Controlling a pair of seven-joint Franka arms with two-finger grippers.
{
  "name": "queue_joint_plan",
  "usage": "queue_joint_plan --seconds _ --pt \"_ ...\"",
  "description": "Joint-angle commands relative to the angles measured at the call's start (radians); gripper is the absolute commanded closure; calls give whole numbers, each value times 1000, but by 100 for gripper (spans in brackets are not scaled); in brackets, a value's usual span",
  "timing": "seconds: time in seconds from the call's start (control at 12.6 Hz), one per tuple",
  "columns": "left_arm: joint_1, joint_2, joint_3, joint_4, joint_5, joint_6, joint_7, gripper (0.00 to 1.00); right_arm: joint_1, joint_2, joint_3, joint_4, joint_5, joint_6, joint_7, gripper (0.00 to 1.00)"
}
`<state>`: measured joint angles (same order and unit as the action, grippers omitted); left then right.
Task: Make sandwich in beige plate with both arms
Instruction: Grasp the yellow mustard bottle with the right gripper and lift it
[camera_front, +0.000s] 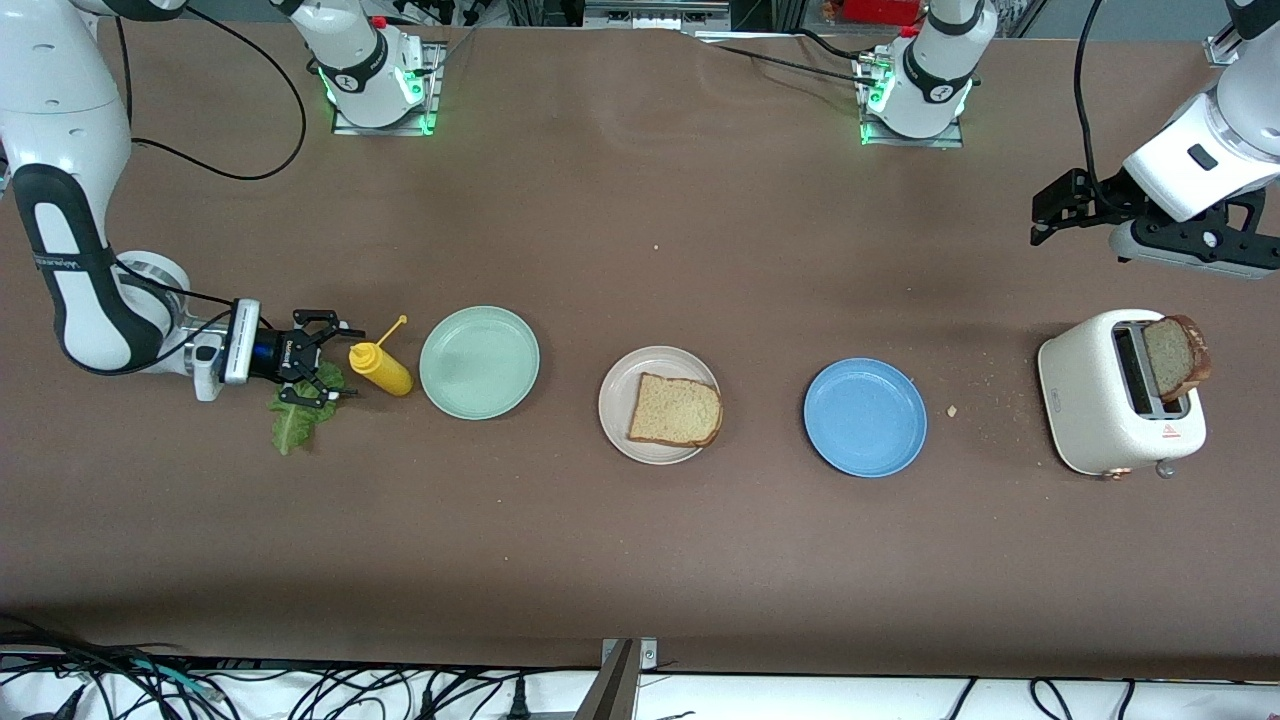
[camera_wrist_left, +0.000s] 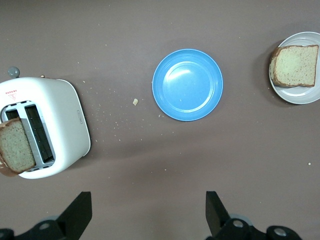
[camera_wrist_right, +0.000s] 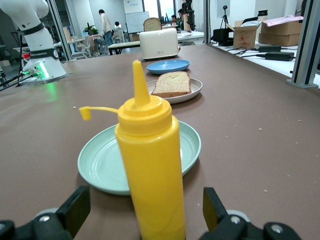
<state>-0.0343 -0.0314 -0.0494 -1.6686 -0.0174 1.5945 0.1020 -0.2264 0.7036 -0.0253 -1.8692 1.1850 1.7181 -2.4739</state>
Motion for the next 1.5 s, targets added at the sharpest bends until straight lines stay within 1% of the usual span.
queue_joint_plan --seconds 0.0,0.16,0.32,0.4,0.47,0.55,0.71,0.95,1.11,1.19,1.27,1.42 --pt "2 -8 -4 -5 17 -5 -8 0 24 39 1 22 56 0 -33 0" --pt "4 -8 -3 -5 17 -5 -8 0 39 45 2 22 79 2 -33 0" --pt "5 -8 -4 -5 16 -5 -8 0 42 46 5 22 82 11 -23 1" --pt "5 -8 -4 -5 14 -5 -8 0 47 47 5 22 84 20 -16 5" --pt "5 -8 -4 -5 14 -5 -7 0 48 45 5 24 82 23 -16 18" --pt "5 -8 -3 -5 14 -7 -7 0 53 45 5 37 81 26 -16 33" --pt "5 -8 -3 -5 14 -7 -7 0 59 45 5 48 81 28 -7 58" --pt "8 -8 -3 -5 14 -7 -5 0 67 45 5 53 82 37 4 84" --pt "33 -7 -3 -5 13 -7 5 0 73 45 5 58 81 41 48 91" --pt "36 -7 -3 -6 13 -7 7 0 76 36 4 61 76 46 76 94" --pt "36 -7 -3 -6 13 -7 7 0 79 19 4 77 64 55 113 94" --pt "36 -7 -3 -6 13 -7 7 0 90 -24 4 108 -13 67 246 95"
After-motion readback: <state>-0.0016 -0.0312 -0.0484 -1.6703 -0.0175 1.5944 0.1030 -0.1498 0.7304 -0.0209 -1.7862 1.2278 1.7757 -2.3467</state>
